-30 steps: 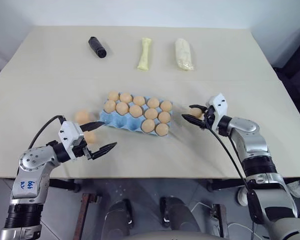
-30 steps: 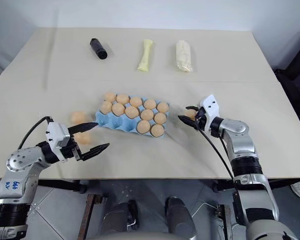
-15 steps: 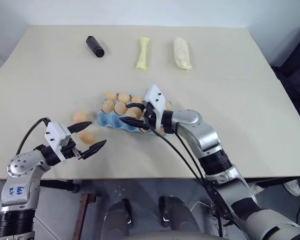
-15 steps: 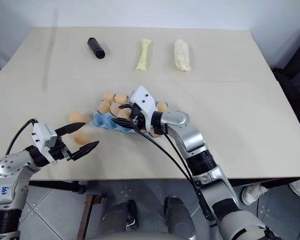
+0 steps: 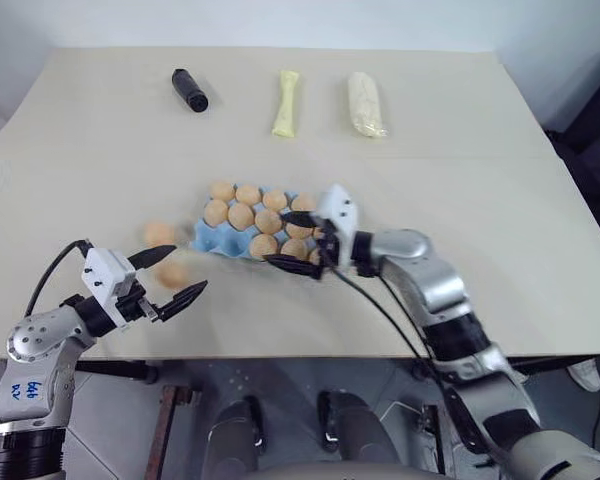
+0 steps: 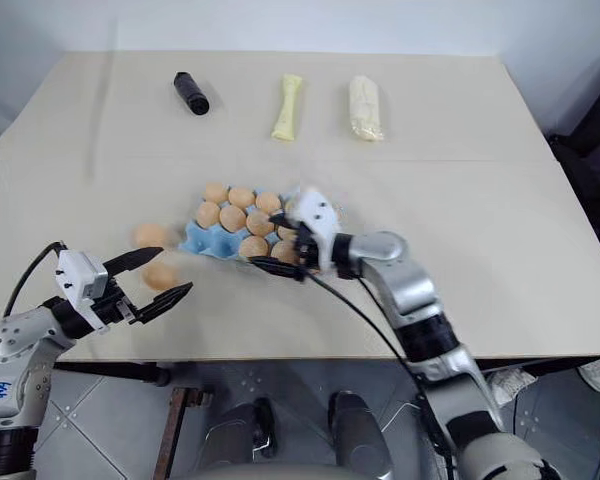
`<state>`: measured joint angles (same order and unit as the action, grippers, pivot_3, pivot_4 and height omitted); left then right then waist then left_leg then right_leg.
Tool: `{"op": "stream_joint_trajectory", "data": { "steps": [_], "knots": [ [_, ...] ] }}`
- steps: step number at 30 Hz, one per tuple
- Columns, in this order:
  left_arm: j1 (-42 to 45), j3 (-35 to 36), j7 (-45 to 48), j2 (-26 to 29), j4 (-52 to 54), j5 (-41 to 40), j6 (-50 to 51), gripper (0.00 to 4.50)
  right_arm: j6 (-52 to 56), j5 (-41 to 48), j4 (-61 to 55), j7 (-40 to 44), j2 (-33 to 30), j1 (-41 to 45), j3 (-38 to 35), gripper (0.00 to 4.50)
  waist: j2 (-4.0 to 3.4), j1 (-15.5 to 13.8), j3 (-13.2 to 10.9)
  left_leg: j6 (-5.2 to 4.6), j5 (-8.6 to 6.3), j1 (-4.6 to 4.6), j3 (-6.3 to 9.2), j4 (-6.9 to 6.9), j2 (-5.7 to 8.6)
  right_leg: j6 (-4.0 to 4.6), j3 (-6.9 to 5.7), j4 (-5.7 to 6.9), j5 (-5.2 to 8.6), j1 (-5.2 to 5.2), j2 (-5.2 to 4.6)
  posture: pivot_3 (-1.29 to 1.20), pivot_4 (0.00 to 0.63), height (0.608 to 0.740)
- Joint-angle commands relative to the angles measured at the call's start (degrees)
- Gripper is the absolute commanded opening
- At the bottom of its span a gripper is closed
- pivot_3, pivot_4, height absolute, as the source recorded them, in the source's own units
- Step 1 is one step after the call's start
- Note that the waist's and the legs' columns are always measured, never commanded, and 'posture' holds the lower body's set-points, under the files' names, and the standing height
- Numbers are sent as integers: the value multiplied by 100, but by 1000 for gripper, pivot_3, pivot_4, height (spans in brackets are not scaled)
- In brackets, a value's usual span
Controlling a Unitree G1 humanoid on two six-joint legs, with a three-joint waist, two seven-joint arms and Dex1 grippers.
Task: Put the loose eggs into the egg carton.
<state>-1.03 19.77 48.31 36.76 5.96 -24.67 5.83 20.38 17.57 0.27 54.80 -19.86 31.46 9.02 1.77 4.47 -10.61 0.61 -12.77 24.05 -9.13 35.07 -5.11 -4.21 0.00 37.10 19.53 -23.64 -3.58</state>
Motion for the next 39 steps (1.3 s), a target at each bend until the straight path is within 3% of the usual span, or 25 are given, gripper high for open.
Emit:
{"op": "stream_joint_trajectory", "data": {
  "steps": [1, 5, 7, 12, 21, 32, 35, 39],
  "knots": [
    [-57, 476, 6, 105, -83, -199, -131, 4500, -439, 528, -624, 625, -583, -629, -668, 4479, 0, -1, 0, -3, -2, 0, -1, 0, -1, 0, -1, -6, 0, 2, 1, 0, 150, 740],
    [-232, 816, 210, 263, -368, -265, -127, 4500, -1053, 691, -864, 758, -924, -1307, -1216, 4479, 0, 60, 0, -5, -2, -5, -7, 0, -4, 0, 3, -9, 0, 4, 6, 0, 150, 740],
    [-373, 940, 448, 444, -456, -449, 141, 4500, -1684, 504, -850, 995, -1120, -1571, -1235, 4479, 0, 72, 0, -5, -2, -12, -16, 0, -9, 1, 9, -4, 0, 4, 13, 0, 150, 740],
    [-533, 1001, 806, 866, -962, -251, 16, 4500, -2078, 552, -792, 1299, -1433, -1955, -1268, 4479, 4, 44, -3, 21, -17, -42, -19, -1, -11, 8, 13, -6, 4, 25, 10, 0, 150, 740],
    [-200, 337, 597, 529, -784, -112, 18, 4500, -2034, 499, -897, 1076, -1374, -1948, -1131, 4479, 4, 27, -2, 20, -17, -48, -20, -4, -8, 14, 14, -10, 0, 35, -7, 0, 150, 740],
    [348, -483, 238, 577, -784, 317, 733, 4500, -1923, 497, -989, 946, -1392, -1894, -1003, 4479, 5, 31, -2, 18, -14, -60, -34, 0, -11, 12, 26, 4, 0, 34, 6, 0, 150, 740],
    [376, -487, 158, 571, -849, 357, 808, 3953, -1890, 520, -1017, 886, -1379, -1855, -967, 4500, 5, 23, -2, 5, -6, -59, -34, 2, -12, 12, 26, 10, 0, 31, 7, 0, 150, 740],
    [402, -424, 150, 446, -850, 301, 658, 2685, -1902, 526, -1016, 804, -1344, -1853, -964, 4500, 5, 24, -2, 18, -12, -64, -35, 4, -11, 13, 28, 17, 0, 33, 6, 0, 150, 740]
  ]
}}
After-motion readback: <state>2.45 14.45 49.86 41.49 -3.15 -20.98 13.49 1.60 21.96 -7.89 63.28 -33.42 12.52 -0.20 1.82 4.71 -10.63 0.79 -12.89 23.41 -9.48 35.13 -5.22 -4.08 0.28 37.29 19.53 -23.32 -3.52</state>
